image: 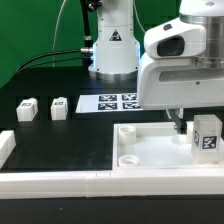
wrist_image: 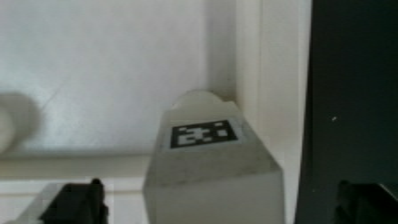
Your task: Assemble one leg
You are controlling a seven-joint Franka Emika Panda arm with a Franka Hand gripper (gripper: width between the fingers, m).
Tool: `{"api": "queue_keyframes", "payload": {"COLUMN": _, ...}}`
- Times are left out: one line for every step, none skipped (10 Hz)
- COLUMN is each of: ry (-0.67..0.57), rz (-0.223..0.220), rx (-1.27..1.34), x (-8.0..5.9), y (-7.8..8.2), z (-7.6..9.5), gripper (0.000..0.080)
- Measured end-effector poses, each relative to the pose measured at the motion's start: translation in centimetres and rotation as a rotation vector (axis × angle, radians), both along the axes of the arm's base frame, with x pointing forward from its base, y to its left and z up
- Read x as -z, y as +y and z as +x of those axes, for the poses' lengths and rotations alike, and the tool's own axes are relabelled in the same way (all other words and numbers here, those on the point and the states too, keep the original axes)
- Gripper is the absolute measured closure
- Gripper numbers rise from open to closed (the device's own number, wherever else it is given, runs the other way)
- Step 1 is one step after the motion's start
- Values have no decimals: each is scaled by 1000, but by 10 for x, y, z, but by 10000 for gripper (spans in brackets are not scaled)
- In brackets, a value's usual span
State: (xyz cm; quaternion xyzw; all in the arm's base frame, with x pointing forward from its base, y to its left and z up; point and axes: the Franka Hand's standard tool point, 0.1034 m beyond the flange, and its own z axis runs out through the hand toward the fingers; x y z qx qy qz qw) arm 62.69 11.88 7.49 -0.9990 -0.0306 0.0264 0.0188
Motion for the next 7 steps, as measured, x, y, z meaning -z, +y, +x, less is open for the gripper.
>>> {"api": "queue_keyframes", "payload": {"ry": -2, "rz": 5, "rx": -65, "x": 0, "y": -1, "z": 0, "gripper": 150}}
{"api": "queue_keyframes", "payload": {"ry": -1, "rz": 4, "rx": -29, "x": 0, "y": 0, "z": 0, "gripper": 150}}
{"api": "queue_keyframes", "payload": {"ry": -1, "rz": 3, "rx": -29, "x": 0, "y": 0, "z": 0, "gripper": 150}}
{"api": "queue_keyframes", "payload": {"ry": -1, "rz": 3, "rx": -29, "x": 0, "y": -1, "z": 0, "gripper": 274}}
{"api": "queue_keyframes", "payload": {"ry": -1, "rz": 3, "rx": -29, "x": 0, "y": -1, "z": 0, "gripper": 410}}
{"api": "queue_keyframes", "payload": {"ry": -1, "rz": 3, "rx": -29, "x": 0, "y": -1, "z": 0, "gripper": 410}}
{"api": "queue_keyframes", "payload": {"ry": -1, "rz": 2, "rx": -29, "x": 0, "y": -1, "z": 0, "gripper": 508}}
